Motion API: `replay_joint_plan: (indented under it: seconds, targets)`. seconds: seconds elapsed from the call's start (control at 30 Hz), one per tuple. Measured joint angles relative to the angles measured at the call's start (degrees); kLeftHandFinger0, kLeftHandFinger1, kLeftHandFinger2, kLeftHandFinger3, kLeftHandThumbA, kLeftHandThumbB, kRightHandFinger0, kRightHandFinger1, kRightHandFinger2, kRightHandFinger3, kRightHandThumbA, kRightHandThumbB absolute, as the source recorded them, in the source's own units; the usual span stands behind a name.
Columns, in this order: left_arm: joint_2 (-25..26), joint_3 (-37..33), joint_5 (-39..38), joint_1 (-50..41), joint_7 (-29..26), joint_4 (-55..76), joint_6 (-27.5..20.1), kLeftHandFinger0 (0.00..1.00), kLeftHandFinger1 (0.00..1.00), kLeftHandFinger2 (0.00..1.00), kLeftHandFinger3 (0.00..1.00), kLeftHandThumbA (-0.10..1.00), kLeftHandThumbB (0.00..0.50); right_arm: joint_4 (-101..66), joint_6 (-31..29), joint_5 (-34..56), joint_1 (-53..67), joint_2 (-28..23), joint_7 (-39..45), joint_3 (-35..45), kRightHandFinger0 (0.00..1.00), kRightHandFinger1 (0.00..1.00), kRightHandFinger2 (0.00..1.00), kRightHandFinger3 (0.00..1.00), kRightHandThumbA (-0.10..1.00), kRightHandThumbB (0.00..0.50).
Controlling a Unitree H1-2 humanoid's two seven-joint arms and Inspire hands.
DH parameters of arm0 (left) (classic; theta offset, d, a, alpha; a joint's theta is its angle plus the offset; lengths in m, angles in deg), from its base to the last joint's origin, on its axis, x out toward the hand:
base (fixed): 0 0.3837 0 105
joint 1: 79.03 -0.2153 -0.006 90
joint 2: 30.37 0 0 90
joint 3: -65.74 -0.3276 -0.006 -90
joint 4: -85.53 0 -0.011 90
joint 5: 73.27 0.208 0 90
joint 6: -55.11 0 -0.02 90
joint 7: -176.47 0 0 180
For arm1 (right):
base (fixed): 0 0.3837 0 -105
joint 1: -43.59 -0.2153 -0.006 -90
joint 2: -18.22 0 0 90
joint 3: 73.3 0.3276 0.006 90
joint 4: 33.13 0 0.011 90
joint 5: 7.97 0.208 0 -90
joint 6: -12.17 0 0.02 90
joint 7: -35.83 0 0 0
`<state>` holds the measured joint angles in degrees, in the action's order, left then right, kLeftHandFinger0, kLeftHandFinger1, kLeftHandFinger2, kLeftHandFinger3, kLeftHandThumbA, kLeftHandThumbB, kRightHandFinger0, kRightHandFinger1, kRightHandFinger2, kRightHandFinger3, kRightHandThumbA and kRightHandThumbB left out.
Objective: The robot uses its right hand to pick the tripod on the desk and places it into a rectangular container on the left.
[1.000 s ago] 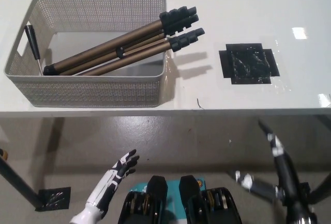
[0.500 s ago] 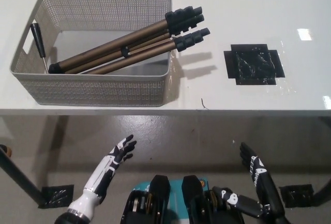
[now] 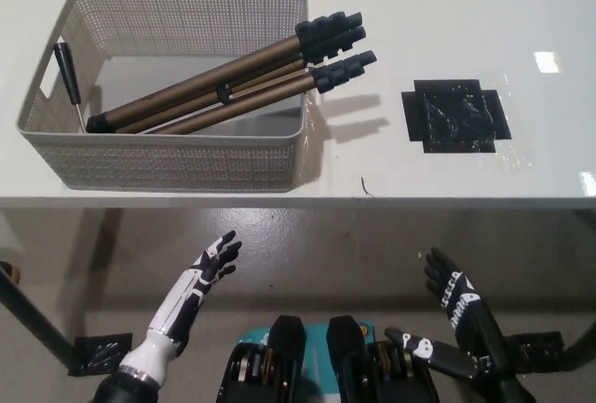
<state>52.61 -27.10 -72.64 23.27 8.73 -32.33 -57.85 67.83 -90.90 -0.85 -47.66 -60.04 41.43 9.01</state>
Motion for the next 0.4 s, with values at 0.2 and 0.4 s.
replay_joint_plan:
  seconds: [0.2, 0.4]
  targets:
    - [0.01, 0.01, 0.0, -0.03, 0.0, -0.07, -0.02, 1.0, 1.0, 1.0, 1.0, 1.0, 0.5, 0.19, -0.08, 0.04, 0.0, 0.0, 0.8, 0.03, 1.0, 1.0, 1.0, 1.0, 1.0, 0.124]
    - [0.01, 0.02, 0.0, -0.15, 0.0, -0.08, -0.02, 1.0, 1.0, 1.0, 1.0, 1.0, 0.5, 0.22, -0.1, -0.1, -0.01, 0.0, 1.27, 0.05, 1.0, 1.0, 1.0, 1.0, 1.0, 0.141]
